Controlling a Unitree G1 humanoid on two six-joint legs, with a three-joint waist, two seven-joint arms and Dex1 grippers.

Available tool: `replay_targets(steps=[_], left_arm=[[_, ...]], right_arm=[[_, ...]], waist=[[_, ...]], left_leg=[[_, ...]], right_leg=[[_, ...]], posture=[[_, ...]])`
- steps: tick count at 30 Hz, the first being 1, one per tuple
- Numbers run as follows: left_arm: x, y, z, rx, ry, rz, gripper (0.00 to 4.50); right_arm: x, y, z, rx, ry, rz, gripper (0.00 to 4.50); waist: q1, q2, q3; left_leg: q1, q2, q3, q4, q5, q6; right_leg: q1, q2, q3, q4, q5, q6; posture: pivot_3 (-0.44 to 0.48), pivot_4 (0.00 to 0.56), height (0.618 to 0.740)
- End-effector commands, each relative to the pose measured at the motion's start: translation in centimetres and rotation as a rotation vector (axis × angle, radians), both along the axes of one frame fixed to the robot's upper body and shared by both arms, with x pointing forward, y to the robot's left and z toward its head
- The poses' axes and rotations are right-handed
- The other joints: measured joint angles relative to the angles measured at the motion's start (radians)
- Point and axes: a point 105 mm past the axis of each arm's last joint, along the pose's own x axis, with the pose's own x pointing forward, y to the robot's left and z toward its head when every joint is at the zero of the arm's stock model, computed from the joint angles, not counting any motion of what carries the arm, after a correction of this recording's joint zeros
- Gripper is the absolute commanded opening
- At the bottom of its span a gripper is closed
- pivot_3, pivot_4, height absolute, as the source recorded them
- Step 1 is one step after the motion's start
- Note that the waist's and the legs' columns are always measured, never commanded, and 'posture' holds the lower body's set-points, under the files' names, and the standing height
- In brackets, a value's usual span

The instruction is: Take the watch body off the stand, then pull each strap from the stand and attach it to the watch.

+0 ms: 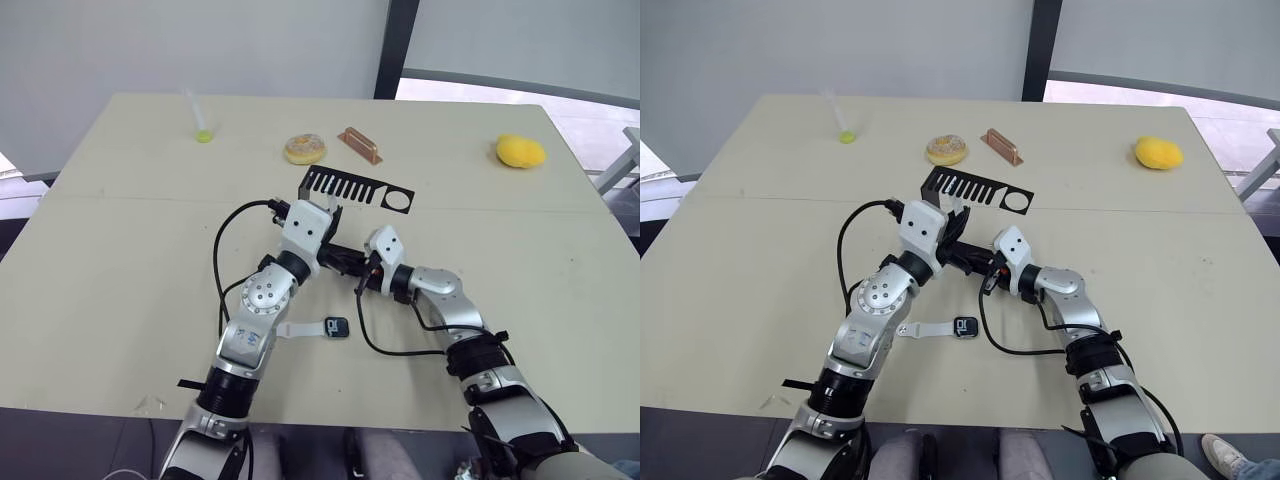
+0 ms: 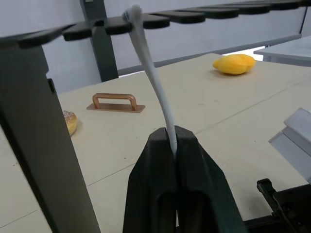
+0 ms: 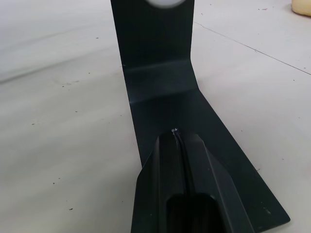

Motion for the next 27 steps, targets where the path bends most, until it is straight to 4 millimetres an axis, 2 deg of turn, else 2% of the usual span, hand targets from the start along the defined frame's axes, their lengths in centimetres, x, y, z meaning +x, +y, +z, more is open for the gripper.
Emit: replay_targets(steps=[1, 14, 23, 27], left_arm=[[0.2, 0.3, 1.2, -0.005, -0.053, 0.019, 0.03], [-1.1, 0.7, 3.4, -0.023, -0.160, -0.050, 0.03], [-3.1, 0.7, 3.3, -0.007, -0.174, -0.155, 0.03], [-4.1, 1.8, 2.9, -0.004, -0.158, -0.187, 0.03]], right_arm=[[-0.5, -0.5, -2.2, -0.040, 0.069, -0.013, 0.00], [-0.3, -1.1, -2.9, -0.048, 0.091, -0.065, 0.00], [-0.3, -1.2, -3.5, -0.060, 0.107, -0.083, 0.00], [-0.2, -1.3, -3.5, -0.059, 0.107, -0.093, 0.00]], waist=[[0.001, 0.000, 0.000], [0.007, 0.000, 0.000], [0.010, 0.000, 0.000], [0.010, 0.000, 0.000]], left_leg=[[0.000, 0.000, 0.000, 0.000, 0.000, 0.000], [0.000, 0.000, 0.000, 0.000, 0.000, 0.000], [0.000, 0.000, 0.000, 0.000, 0.000, 0.000], [0.001, 0.000, 0.000, 0.000, 0.000, 0.000]], right_leg=[[0.000, 0.000, 0.000, 0.000, 0.000, 0.000], [0.000, 0.000, 0.000, 0.000, 0.000, 0.000], [0.000, 0.000, 0.000, 0.000, 0.000, 0.000], [0.001, 0.000, 0.000, 0.000, 0.000, 0.000]], posture=[[0.000, 0.150, 0.740], [0.000, 0.150, 0.740], [0.000, 0.150, 0.740], [0.000, 0.150, 0.740]])
